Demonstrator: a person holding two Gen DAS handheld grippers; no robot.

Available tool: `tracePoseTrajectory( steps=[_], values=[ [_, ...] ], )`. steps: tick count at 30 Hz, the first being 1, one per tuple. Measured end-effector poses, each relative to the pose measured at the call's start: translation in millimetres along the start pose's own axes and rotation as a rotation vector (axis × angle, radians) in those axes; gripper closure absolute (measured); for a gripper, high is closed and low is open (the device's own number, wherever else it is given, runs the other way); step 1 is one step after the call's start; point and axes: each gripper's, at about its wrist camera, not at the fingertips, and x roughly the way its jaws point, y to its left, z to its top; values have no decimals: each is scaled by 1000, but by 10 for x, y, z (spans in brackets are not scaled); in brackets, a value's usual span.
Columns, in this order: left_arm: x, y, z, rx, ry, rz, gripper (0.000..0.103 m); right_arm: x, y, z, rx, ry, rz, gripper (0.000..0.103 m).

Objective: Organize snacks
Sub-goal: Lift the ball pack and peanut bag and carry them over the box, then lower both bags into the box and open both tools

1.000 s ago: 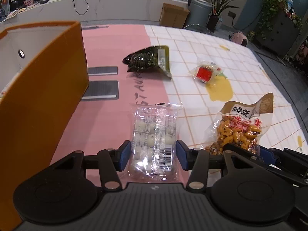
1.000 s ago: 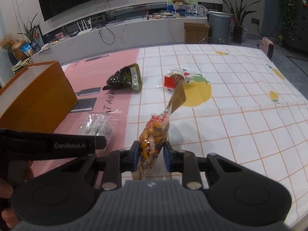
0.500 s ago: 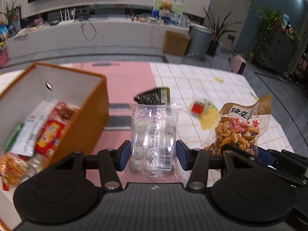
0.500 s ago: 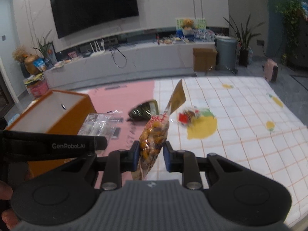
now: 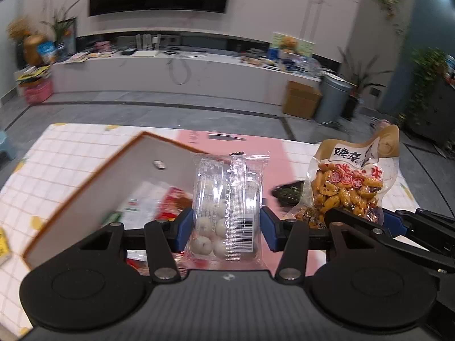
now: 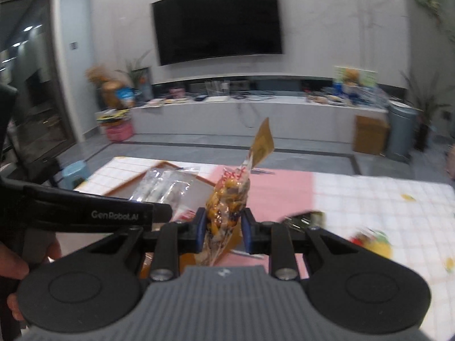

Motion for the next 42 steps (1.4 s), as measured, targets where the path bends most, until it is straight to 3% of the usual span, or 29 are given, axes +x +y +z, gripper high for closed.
tracePoseTrajectory(
  steps=[9,15,22,29,42],
  values=[
    [452,595,138,-63,124,139,45,764,530,243,-106,114,119,81],
    [835,862,44,-100,239,165,45,1362,622,222,-142,231,147,81],
    [1079,974,-89,-82,307,192,45,1827,634,104,-170,356,160,80],
    [1198,1083,-145,-76,334,199,45,2017,676,2,-184,419,162,80],
    [1220,1085,-186,-59,358,212,40,1949,700,37,-237,414,115,76]
  ],
)
